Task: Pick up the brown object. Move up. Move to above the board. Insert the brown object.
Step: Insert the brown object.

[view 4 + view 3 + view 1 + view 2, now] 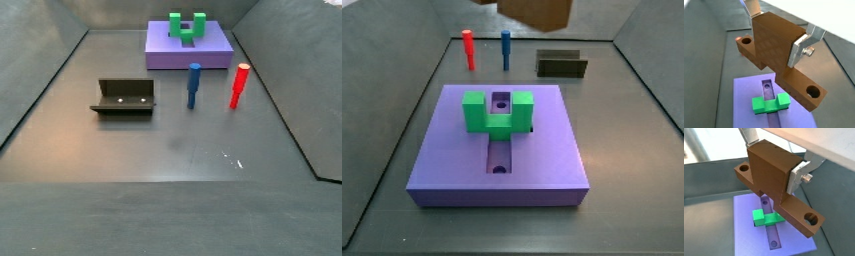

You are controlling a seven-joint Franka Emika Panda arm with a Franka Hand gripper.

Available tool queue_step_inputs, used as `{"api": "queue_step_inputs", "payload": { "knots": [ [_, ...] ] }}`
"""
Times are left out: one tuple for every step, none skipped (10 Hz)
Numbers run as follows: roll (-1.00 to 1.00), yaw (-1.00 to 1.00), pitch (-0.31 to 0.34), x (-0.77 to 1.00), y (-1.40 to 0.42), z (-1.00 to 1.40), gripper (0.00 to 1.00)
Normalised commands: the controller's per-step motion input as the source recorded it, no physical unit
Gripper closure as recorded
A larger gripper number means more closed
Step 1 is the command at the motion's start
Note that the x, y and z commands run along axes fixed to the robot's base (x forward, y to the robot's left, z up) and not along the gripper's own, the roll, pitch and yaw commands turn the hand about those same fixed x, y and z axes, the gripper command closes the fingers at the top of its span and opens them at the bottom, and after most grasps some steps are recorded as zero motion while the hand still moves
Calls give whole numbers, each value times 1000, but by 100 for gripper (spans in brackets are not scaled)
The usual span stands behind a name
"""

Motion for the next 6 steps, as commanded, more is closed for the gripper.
{"api": "queue_step_inputs", "payload": {
  "knots": [
    [111,-997,0,0,-63,-240,100],
    [119,-974,0,0,-103,-240,100],
    [71,-971,0,0,-160,-283,100],
    [9,-963,0,0,-249,-371,100],
    [0,-929,-31,0,-291,-400,100],
    [0,-851,-36,0,-366,-429,100]
  ]
}}
